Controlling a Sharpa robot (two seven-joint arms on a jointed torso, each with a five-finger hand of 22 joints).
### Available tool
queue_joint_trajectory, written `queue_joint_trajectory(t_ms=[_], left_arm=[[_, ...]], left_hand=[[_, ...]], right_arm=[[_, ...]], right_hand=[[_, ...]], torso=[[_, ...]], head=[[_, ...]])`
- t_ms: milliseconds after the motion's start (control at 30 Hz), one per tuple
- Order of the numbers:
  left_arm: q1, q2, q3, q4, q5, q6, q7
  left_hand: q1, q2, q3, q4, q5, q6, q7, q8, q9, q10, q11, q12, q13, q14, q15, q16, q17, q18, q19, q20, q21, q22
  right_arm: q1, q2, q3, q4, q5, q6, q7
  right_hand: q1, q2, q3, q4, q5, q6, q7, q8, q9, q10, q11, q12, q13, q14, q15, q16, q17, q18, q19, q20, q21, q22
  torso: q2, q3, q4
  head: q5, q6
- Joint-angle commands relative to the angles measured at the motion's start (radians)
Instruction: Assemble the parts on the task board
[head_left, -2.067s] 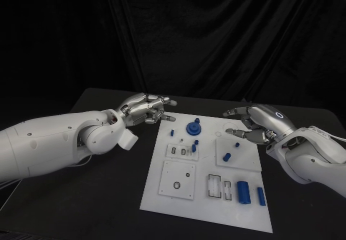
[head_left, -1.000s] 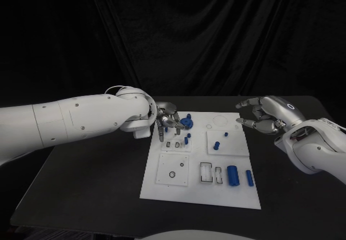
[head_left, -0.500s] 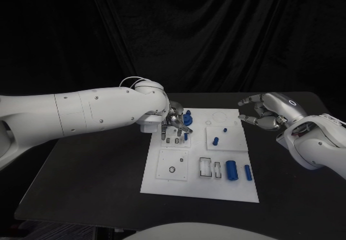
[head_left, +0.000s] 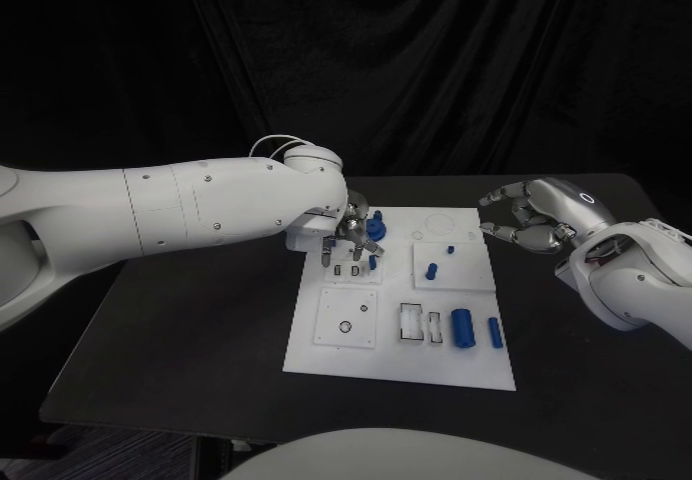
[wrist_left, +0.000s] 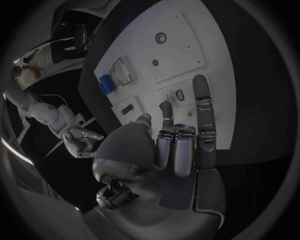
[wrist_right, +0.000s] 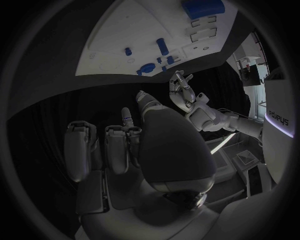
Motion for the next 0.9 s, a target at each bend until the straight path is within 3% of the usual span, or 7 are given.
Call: queue_joint_trajectory(t_ms=[33,67,133,400,500,733,900], left_arm=[[0.002,0.006,0.001,-0.007,-0.004,0.004,-0.055],[0.002,0.007,0.001,-0.009,-0.004,0.004,-0.057],[0.002,0.010,0.000,-0.016,-0.004,0.004,-0.057],[0.001,0.022,0.000,-0.034,-0.004,-0.010,-0.044],[0.000,0.029,0.000,-0.043,-0.004,-0.022,-0.036],[-0.004,0.044,0.000,-0.066,-0.004,-0.040,-0.026],[-0.007,0.052,0.000,-0.077,-0.004,-0.029,-0.033]], left_hand=[[-0.005,0.002,-0.002,-0.003,0.004,0.008,-0.003,-0.006,0.005,0.105,-0.005,0.003,0.263,0.102,-0.007,0.007,0.263,0.011,0.052,-0.005,0.001,-0.001],[-0.005,0.003,-0.002,-0.003,0.004,0.008,-0.003,-0.006,0.005,0.105,-0.005,0.003,0.263,0.102,-0.007,0.007,0.263,0.011,0.052,-0.005,0.001,-0.001],[0.004,0.006,0.009,-0.007,-0.033,0.011,-0.004,-0.018,0.020,0.105,-0.006,0.003,0.263,0.102,-0.008,0.007,0.263,0.011,0.052,-0.006,0.003,-0.001],[0.011,0.006,0.016,-0.012,-0.033,0.013,-0.004,-0.024,0.029,0.105,-0.006,0.003,0.263,0.102,-0.008,0.007,0.263,0.011,0.052,-0.006,0.003,-0.001],[0.014,0.004,0.020,-0.015,-0.029,0.013,-0.004,-0.029,0.033,0.105,-0.006,0.003,0.263,0.102,-0.008,0.007,0.263,0.010,0.052,-0.006,0.003,-0.001],[0.013,0.003,0.025,-0.014,-0.024,0.009,-0.002,-0.045,0.039,0.105,-0.005,0.003,0.263,0.102,-0.007,0.007,0.263,0.010,0.052,-0.005,0.001,-0.002],[0.005,0.000,0.027,-0.009,-0.040,0.015,0.000,-0.061,0.046,0.105,-0.004,0.003,0.263,0.102,-0.006,0.007,0.263,0.010,0.052,-0.005,0.004,-0.001]], right_arm=[[-0.006,0.001,0.001,-0.004,-0.001,0.016,-0.023],[-0.006,0.001,0.001,-0.004,-0.001,0.017,-0.023],[-0.008,0.001,0.001,-0.006,-0.001,0.017,-0.023],[-0.010,0.003,0.001,-0.010,-0.001,0.019,-0.024],[-0.010,0.003,0.001,-0.009,-0.001,0.020,-0.025],[-0.010,0.000,0.001,-0.006,-0.011,0.019,-0.022],[-0.010,-0.005,0.001,-0.001,-0.021,0.013,-0.017]], right_hand=[[0.003,0.006,0.007,0.000,0.006,0.007,-0.001,0.007,-0.002,0.039,0.008,-0.009,0.164,0.079,0.008,-0.007,0.128,0.019,0.039,0.010,-0.007,0.204],[0.003,0.006,0.007,0.000,0.006,0.007,-0.001,0.007,-0.002,0.039,0.008,-0.009,0.164,0.079,0.008,-0.007,0.128,0.019,0.039,0.010,-0.007,0.204],[0.003,0.006,0.008,0.000,0.009,0.007,-0.001,0.007,-0.003,0.038,0.008,-0.011,0.162,0.079,0.008,-0.008,0.127,0.019,0.039,0.010,-0.006,0.204],[0.004,0.006,0.008,-0.001,0.013,0.008,0.000,0.007,-0.004,0.036,0.010,-0.012,0.159,0.079,0.009,-0.008,0.127,0.019,0.039,0.011,-0.007,0.204],[0.004,0.006,0.008,-0.001,0.013,0.008,0.000,0.007,-0.004,0.036,0.010,-0.012,0.159,0.079,0.009,-0.008,0.127,0.019,0.039,0.011,-0.007,0.204],[0.004,0.007,0.009,-0.001,0.017,0.009,0.001,0.007,-0.005,0.036,0.011,-0.012,0.159,0.078,0.010,-0.008,0.126,0.019,0.038,0.012,-0.008,0.203],[0.005,0.007,0.010,-0.001,0.022,0.010,0.001,0.008,-0.006,0.035,0.012,-0.014,0.157,0.079,0.011,-0.008,0.126,0.019,0.039,0.013,-0.008,0.204]], torso=[[-0.002,-0.0044,0.0008],[-0.003,-0.0038,0.0005],[-0.004,-0.0046,0.0009],[-0.012,-0.0009,0.0000],[-0.013,-0.0015,0.0000],[-0.013,-0.0065,-0.0001],[-0.012,-0.0085,-0.0009]], head=[[0.002,-0.004],[0.003,-0.005],[0.005,-0.007],[0.005,-0.015],[0.005,-0.019],[0.005,-0.029],[0.007,-0.035]])
